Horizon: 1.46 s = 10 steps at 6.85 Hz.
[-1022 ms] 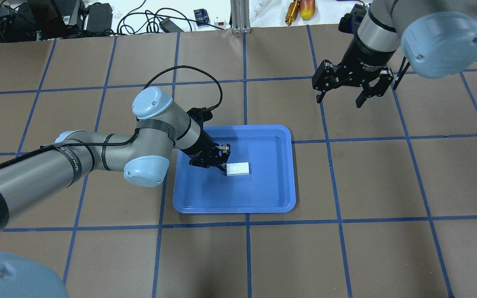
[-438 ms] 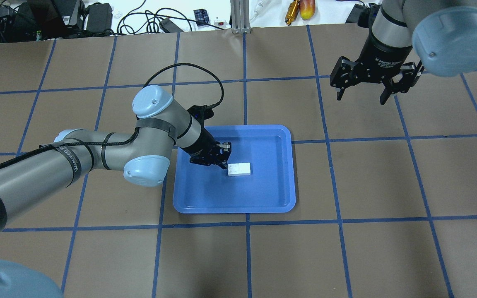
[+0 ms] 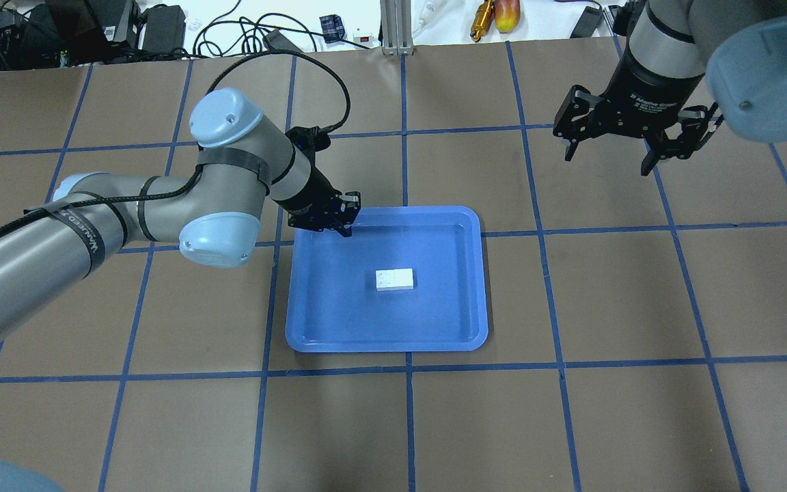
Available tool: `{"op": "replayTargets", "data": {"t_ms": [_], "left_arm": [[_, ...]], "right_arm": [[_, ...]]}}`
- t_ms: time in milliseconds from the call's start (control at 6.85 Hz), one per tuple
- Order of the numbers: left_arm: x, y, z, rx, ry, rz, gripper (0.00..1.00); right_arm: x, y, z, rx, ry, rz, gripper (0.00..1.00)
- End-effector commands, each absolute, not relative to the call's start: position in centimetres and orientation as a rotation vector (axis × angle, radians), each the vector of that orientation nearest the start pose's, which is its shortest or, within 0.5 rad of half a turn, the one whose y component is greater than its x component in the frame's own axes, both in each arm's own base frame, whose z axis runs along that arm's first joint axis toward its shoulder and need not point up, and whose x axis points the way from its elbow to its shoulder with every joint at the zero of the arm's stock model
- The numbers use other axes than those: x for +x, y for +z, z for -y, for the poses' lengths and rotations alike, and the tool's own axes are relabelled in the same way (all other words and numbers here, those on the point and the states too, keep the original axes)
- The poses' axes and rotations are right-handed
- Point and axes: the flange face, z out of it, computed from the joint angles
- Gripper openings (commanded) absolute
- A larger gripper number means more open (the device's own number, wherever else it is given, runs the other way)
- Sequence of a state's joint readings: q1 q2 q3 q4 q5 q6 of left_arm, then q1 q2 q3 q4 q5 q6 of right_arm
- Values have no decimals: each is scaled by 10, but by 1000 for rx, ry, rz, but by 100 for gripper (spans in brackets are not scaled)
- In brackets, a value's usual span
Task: Assemble white blocks and place on blue tray
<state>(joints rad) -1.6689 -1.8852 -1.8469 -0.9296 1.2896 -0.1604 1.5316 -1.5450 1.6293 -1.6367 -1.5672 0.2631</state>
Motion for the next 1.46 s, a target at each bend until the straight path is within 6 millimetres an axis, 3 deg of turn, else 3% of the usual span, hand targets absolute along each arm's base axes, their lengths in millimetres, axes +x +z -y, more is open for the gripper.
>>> {"op": "replayTargets", "data": {"t_ms": [0,146,292,438,584,730,876,1022,1168,1314], "left_arm": [[-180,335,569,69,-22,-3290,6],[-157,367,572,134,40,-3265,6],[-110,392,578,123,9,-3242,16],[-94,423,565,145,-14,-3219,23],[-92,463,547,154,-42,-3143,47],[-106,486,525,177,-36,-3120,67],[-130,497,507,244,-66,-3120,71],[-155,500,499,295,-89,-3105,98],[-162,497,498,294,-85,-3109,100],[-161,507,494,283,-115,-3121,100]], "right_arm": [[114,466,487,495,79,-3110,100],[117,475,480,496,47,-3098,100],[119,477,478,490,43,-3108,100],[121,480,477,481,33,-3096,100],[121,479,476,481,38,-3095,100],[121,479,475,479,43,-3096,100],[124,480,474,469,41,-3097,100],[124,479,473,467,48,-3098,100],[124,479,473,467,45,-3099,100],[124,482,474,469,38,-3097,100]]}}
